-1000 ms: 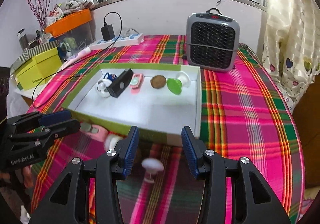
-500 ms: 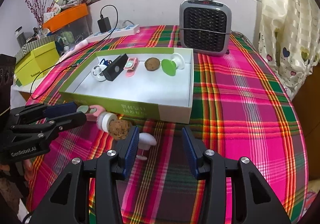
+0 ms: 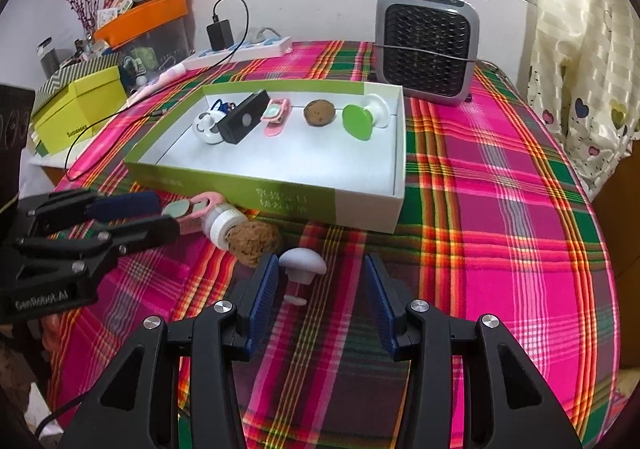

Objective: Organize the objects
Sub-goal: 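Grasp the pink-and-mint case with the left gripper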

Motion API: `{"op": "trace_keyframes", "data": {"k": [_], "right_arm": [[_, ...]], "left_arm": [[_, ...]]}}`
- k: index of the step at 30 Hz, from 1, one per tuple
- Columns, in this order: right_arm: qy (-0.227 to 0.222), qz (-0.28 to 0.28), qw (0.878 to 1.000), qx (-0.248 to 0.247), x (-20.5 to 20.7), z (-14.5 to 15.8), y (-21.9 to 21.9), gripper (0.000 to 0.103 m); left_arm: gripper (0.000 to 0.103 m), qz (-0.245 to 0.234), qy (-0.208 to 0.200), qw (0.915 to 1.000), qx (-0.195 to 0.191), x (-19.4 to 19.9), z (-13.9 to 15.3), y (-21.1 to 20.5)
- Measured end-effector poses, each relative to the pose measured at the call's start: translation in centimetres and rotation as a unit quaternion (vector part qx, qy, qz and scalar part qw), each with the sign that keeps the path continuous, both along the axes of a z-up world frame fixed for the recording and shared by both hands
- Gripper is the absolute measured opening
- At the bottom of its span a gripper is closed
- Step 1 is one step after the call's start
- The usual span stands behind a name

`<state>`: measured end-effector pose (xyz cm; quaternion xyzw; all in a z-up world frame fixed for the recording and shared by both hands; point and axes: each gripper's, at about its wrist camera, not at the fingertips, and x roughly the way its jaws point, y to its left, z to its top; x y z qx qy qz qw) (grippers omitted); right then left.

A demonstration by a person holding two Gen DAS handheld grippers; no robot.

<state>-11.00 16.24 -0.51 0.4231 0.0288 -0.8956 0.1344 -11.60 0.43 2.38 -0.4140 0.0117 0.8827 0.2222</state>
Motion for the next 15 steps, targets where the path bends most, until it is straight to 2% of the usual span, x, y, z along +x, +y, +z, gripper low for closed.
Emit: {"op": "trace_keyframes", "data": {"k": [15], "right_arm": [[-0.006,0.013,0.999,0.035,-0.6,-0.9,-0.7,0.045]], "left_arm": [[0.041,-0.023,-0.010,0.9995,-0.020,-1.5,-0.9,1.4]]}}
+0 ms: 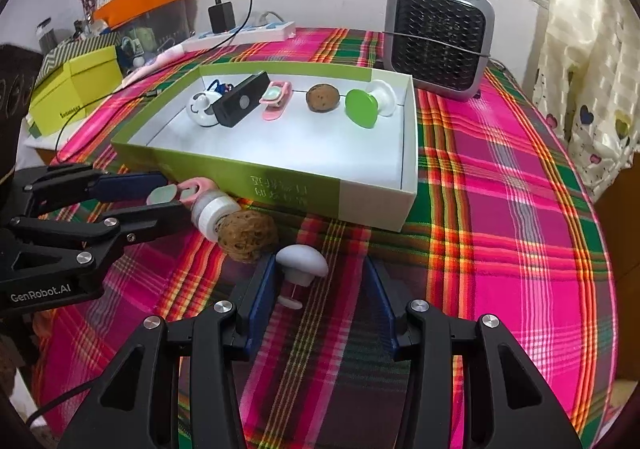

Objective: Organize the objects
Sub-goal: 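Grasp the pink-and-mint case with the left gripper, then grasp the white mushroom-shaped knob with the right gripper while the left gripper holds the pink case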

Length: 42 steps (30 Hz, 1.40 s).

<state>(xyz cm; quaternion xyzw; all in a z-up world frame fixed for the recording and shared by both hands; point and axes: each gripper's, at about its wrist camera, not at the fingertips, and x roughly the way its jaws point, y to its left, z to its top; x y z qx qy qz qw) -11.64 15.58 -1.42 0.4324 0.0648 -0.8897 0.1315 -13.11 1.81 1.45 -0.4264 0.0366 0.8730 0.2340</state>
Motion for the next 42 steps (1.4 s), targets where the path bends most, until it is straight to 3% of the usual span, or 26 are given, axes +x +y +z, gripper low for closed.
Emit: {"op": "trace_keyframes", "data": {"k": [19,27,42], "right_arm": [[0.004,-0.003,1.000,0.006,-0.2,0.0,0.6,0.045],[0.004,-0.002,1.000,0.004,-0.2,0.0,0.6,0.044],[0.006,0.005,1.000,0.003,-0.2,0.1,0.3,0.028]], "left_arm": [[0.040,0.008,-0.006,0.9999,-0.003,-0.6,-0.6,1.2],[0.019,0.014,0.000,0.9997,-0.021,-0.5,-0.7,1.6],[0.016,0.025,0.005,0.9993,-0.026,-0.1,-0.7,1.7]]}}
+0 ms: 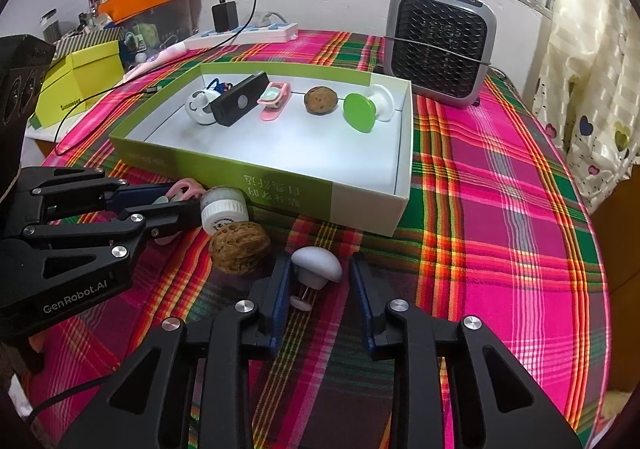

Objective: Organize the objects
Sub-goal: 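Grasp the white mushroom-shaped knob with the right gripper while the left gripper holds the pink case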

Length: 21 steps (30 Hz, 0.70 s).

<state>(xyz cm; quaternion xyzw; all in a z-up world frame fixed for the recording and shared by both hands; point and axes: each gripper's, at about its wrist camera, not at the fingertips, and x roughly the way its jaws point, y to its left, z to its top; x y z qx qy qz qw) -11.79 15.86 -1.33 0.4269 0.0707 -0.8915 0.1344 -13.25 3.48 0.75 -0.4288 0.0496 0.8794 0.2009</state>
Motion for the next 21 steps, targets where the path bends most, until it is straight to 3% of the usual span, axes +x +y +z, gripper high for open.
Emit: {"op": "trace_keyframes", "data": {"k": [21], "right_arm": [[0.000,0.000,1.000,0.001,-0.06,0.03,0.01,0.026]], "left_arm": [[0.016,0.012,0.004,0.9999,0.003,0.30,-0.04,-0.23]]}}
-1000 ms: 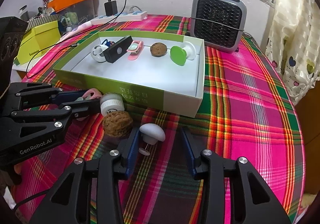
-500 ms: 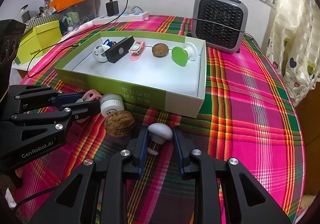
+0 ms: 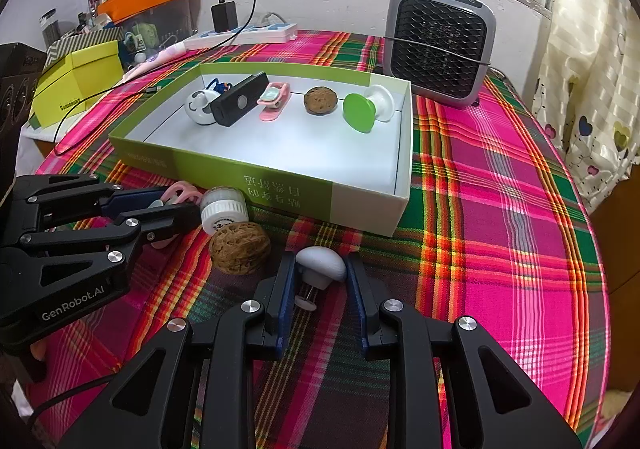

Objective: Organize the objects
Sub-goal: 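Grasp the white mushroom-shaped knob with the right gripper while the left gripper holds the pink case, then carry the pink case and white knob over the box with both grippers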

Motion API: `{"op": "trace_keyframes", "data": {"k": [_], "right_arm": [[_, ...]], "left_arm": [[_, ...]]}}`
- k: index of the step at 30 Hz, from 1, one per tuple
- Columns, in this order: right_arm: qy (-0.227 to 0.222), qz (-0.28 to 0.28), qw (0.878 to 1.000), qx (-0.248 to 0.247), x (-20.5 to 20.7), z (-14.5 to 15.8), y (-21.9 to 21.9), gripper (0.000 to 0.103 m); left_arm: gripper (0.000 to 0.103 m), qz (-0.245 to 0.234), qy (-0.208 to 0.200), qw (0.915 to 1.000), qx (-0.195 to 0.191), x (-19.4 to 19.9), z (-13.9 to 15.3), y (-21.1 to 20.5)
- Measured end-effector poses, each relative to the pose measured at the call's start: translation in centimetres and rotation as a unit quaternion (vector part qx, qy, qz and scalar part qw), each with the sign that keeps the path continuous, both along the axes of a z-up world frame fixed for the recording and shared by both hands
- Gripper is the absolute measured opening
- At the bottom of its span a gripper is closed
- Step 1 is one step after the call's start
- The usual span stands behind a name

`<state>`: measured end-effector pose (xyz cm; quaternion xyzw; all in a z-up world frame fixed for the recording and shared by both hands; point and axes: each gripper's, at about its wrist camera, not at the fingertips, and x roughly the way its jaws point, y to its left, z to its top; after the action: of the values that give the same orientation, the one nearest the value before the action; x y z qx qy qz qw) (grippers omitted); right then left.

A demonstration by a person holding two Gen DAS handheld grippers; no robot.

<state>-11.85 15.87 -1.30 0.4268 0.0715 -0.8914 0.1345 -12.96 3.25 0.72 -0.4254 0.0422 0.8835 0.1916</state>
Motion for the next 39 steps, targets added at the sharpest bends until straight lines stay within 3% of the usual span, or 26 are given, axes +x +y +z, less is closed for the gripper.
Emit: {"op": "trace_keyframes", "data": {"k": [39], "right_arm": [[0.012,-0.006,1.000,-0.018,0.9,0.9,0.1,0.025]], "left_arm": [[0.016,0.017,0.006,0.9996,0.024,1.1,1.1,-1.0]]}}
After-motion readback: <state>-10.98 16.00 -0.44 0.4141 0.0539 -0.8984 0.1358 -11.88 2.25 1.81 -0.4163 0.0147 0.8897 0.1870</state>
